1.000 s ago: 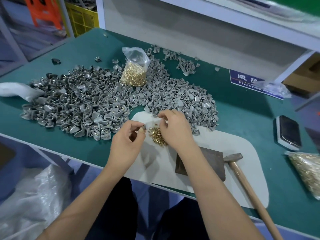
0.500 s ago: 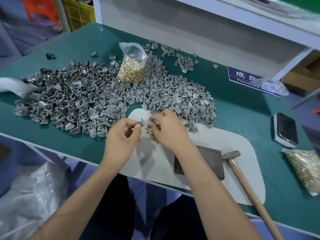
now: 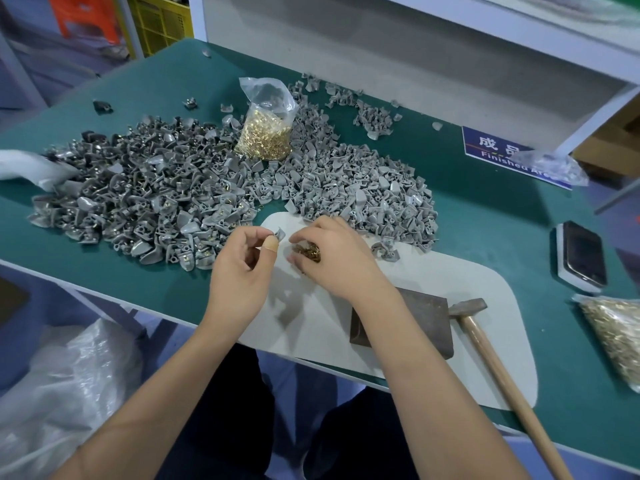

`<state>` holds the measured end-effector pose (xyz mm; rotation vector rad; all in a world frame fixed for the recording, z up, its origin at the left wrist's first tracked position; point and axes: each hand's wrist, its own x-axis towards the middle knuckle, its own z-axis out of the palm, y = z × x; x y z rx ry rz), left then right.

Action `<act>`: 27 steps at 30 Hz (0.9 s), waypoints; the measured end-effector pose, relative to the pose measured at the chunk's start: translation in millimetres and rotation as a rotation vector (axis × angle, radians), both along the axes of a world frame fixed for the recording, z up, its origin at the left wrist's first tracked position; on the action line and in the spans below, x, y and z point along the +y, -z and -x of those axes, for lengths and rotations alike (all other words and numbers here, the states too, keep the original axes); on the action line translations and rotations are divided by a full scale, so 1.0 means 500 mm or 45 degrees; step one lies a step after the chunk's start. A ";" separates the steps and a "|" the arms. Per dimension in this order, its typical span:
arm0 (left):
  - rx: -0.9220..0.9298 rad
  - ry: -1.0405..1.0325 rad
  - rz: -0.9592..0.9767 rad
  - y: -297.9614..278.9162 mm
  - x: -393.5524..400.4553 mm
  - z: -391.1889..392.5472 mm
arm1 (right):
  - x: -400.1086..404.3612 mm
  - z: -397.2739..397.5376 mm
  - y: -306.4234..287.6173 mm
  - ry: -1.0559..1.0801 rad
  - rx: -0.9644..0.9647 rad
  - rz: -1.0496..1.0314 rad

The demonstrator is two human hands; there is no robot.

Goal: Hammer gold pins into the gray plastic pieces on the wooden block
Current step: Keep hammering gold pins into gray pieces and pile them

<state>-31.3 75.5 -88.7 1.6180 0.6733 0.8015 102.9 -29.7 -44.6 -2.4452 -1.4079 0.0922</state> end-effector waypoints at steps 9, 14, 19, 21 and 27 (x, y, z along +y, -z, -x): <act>-0.011 0.059 -0.005 -0.001 -0.005 -0.003 | -0.002 -0.003 -0.002 -0.060 -0.079 0.017; 0.036 0.048 -0.040 -0.004 -0.005 -0.005 | -0.001 -0.004 0.000 -0.047 -0.008 -0.028; 0.094 0.053 -0.099 -0.008 -0.006 -0.009 | -0.006 -0.021 0.002 0.033 0.333 -0.190; 0.104 0.061 -0.110 -0.006 -0.006 -0.007 | -0.007 -0.020 0.001 0.053 0.385 -0.294; 0.095 0.164 -0.150 -0.029 -0.013 -0.005 | -0.045 -0.015 -0.036 0.165 0.479 -0.711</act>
